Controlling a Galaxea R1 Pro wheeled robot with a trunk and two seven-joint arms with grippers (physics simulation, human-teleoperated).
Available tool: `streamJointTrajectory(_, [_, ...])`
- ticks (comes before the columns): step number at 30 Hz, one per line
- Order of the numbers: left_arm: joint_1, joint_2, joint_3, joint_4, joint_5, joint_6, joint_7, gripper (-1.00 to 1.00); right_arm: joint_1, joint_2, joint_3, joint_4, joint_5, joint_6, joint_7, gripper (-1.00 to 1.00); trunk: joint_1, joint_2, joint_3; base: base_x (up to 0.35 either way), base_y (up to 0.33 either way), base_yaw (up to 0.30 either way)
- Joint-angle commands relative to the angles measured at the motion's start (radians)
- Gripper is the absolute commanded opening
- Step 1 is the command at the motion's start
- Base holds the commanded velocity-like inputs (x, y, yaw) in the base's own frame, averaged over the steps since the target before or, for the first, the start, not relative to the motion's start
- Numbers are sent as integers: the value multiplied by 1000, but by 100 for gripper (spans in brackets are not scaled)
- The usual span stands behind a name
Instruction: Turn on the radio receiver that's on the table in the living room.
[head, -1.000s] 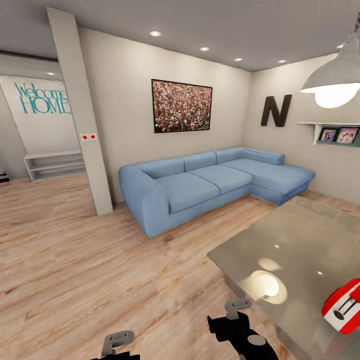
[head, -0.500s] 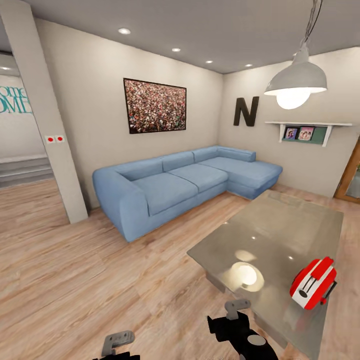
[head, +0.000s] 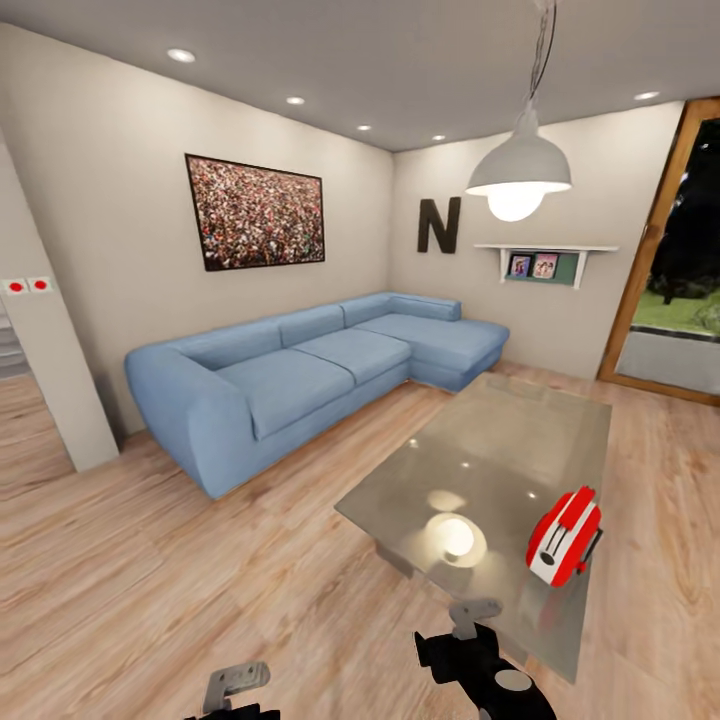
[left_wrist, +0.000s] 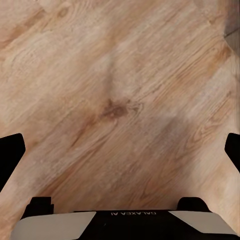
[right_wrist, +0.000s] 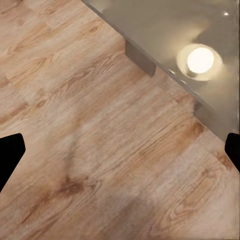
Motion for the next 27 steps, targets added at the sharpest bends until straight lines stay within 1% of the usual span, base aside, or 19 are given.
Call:
streamJointTrajectory(1, [0,0,0,0,0,0,0,100,0,0,0,0,0,0,0,100,0,0,0,0,0,-300])
streamJointTrajectory(22, [0,-1,0,-1,0,0,0,100,0,0,0,1,1,0,0,100,0,0,8,0,0,-300])
streamJointTrajectory(24, [0,-1,0,-1,0,0,0,100,0,0,0,2,0,0,0,100,0,0,8,0,0,-218])
streamJointTrajectory(27, [0,0,0,-1,0,0,0,100,0,0,0,2,1,0,0,100,0,0,8,0,0,-77])
